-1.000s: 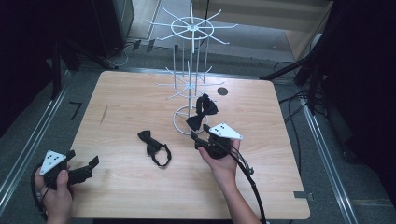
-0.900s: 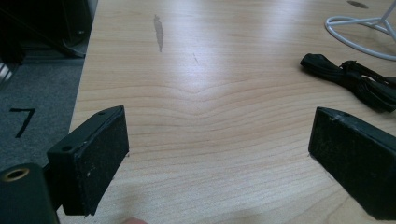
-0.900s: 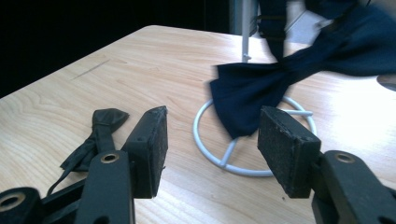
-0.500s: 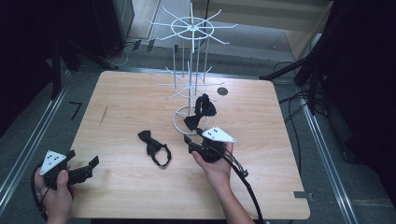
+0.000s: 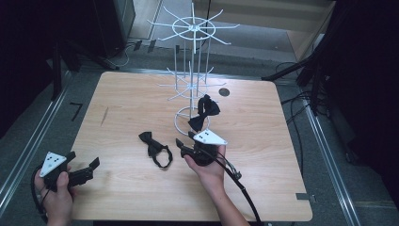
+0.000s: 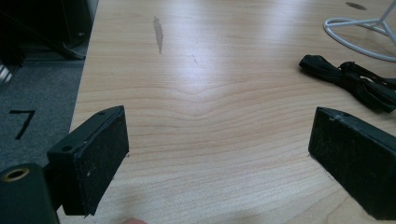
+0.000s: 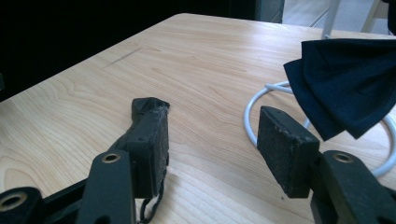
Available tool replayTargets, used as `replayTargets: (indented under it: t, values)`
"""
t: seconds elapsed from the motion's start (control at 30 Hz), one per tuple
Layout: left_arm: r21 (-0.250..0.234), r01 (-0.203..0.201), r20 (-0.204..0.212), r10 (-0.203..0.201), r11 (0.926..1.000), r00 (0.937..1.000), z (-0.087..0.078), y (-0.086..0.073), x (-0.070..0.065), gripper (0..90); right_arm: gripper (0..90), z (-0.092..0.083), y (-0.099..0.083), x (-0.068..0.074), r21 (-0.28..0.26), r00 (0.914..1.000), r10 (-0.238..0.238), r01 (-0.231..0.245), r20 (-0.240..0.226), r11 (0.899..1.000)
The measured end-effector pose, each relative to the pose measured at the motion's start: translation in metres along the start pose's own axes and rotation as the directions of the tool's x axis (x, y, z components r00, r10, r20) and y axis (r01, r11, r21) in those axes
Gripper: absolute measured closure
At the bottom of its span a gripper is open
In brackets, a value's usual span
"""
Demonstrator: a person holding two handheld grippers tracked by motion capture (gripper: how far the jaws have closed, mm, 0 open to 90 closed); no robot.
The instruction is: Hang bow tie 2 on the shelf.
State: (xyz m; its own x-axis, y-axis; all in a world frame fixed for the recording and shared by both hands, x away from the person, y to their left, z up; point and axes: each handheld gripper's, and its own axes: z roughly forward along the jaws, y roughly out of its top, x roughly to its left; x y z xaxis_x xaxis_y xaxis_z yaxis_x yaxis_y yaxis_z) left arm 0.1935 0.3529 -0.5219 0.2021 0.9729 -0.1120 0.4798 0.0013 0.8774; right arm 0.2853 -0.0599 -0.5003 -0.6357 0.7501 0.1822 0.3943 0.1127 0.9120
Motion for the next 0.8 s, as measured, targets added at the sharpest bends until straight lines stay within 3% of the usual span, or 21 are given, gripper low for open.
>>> replayTargets:
  t: [0.8]
  values:
    - [0.01,0.0,0.001,0.0,0.9999,1.0,0.001,0.001,0.0,5.8,49.7,0.027,-0.014,0.026,0.087,0.9988,-0.005,0.009,-0.049,0.996]
